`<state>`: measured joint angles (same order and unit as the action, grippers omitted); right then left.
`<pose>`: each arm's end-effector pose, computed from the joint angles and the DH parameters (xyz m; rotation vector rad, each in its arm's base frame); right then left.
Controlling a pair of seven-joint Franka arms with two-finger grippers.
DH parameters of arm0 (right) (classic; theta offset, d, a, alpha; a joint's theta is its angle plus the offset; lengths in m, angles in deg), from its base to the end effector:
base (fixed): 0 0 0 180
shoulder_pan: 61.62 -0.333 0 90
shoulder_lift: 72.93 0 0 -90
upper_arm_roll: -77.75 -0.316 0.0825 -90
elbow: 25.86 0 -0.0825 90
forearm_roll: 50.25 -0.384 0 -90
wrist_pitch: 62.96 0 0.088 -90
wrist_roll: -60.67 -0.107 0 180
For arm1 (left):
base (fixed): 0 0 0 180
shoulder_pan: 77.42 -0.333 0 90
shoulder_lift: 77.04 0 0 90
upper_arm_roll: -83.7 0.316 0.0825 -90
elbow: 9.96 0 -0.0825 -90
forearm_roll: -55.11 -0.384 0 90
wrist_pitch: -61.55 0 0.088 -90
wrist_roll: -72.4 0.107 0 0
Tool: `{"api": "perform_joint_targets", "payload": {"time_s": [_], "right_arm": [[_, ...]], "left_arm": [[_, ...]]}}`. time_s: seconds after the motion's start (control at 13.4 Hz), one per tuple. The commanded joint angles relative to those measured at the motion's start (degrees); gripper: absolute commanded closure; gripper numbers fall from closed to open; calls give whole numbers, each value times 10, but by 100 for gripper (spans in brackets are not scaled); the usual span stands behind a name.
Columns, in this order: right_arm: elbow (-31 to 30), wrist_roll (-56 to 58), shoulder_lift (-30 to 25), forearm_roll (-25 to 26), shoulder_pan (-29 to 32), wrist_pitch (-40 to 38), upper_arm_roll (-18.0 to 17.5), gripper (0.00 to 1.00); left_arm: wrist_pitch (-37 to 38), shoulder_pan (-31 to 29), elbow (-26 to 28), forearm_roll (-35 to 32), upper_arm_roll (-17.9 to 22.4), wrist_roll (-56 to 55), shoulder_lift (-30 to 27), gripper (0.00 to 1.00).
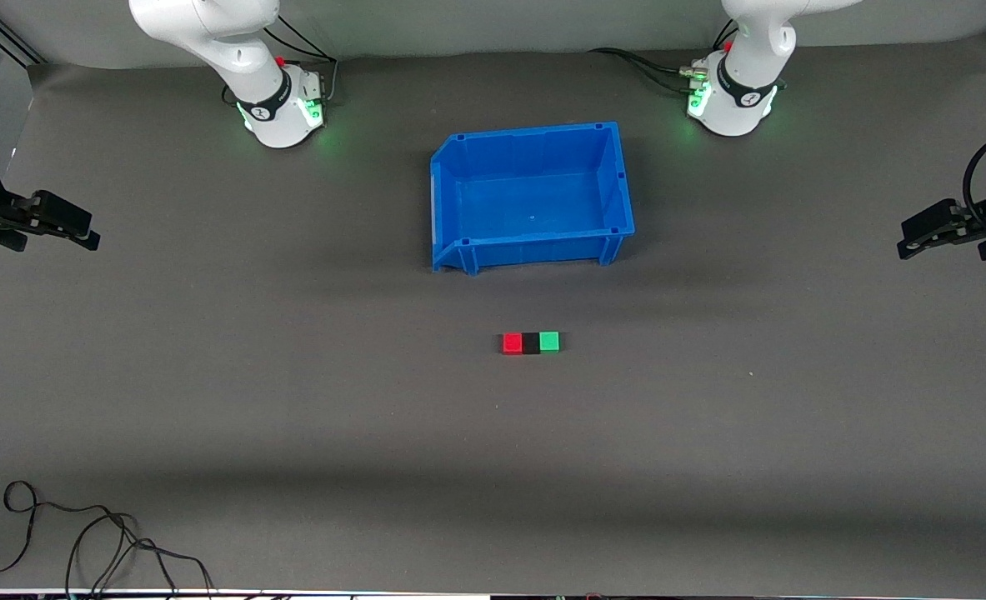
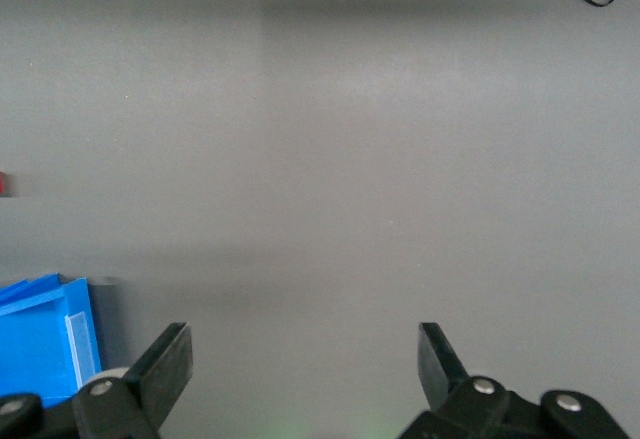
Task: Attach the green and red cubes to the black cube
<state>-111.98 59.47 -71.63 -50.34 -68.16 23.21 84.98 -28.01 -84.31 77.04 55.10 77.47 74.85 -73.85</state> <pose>0.5551 -0.0056 0.6380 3.1396 -0.0516 -0.0340 0.5709 0.0084 0.6174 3.1350 -0.0488 -0.0165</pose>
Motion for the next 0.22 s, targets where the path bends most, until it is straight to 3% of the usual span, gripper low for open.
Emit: {"api": "perform_joint_targets", "payload": {"time_s": [0.0, 0.15], "right_arm": [[-4, -24, -3, -26, 7, 9, -6, 0], [-4, -25, -3, -26, 7, 9, -6, 0]], "left_arm": [[3, -1, -12, -6, -2, -7, 5, 0], [3, 0, -12, -6, -2, -7, 5, 0]]}}
